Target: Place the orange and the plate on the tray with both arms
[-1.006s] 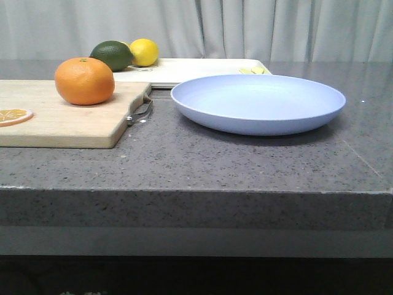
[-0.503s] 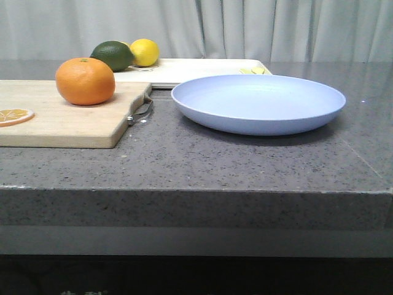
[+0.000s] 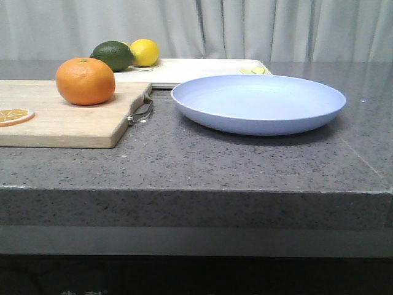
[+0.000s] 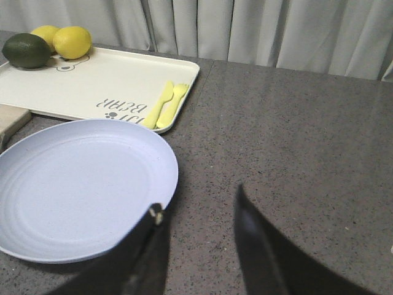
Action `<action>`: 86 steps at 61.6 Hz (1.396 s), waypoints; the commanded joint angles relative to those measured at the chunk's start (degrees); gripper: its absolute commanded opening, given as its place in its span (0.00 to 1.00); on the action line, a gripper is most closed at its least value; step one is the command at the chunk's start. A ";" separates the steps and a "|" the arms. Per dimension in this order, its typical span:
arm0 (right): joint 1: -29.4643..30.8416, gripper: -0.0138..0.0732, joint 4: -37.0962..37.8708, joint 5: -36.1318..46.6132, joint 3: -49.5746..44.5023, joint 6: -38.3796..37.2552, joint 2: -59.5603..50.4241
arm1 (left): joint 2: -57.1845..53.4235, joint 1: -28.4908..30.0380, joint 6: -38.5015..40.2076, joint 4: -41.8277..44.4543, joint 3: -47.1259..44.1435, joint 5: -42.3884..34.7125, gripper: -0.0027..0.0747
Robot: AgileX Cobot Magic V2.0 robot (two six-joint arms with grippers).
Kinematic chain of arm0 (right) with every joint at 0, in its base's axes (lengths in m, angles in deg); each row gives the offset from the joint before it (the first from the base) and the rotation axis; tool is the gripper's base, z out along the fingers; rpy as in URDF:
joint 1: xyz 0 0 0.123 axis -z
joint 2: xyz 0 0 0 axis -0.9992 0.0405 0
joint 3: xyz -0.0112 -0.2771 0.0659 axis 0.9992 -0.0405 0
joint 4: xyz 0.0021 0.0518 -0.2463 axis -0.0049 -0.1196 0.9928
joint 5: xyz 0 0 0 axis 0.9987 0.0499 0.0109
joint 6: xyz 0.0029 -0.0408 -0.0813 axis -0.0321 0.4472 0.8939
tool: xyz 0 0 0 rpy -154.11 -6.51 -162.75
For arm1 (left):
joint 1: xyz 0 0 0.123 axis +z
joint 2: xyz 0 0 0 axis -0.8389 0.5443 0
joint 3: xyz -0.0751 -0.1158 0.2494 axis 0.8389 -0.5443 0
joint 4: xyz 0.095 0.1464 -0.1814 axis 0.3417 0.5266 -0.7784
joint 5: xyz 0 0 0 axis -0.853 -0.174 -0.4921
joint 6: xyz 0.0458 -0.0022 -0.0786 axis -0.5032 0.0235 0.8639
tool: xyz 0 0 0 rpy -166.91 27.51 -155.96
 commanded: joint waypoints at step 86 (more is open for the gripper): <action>0.29 0.82 -0.28 3.25 2.13 0.27 0.27 | 55.47 -18.92 -0.14 1.32 55.99 32.46 0.85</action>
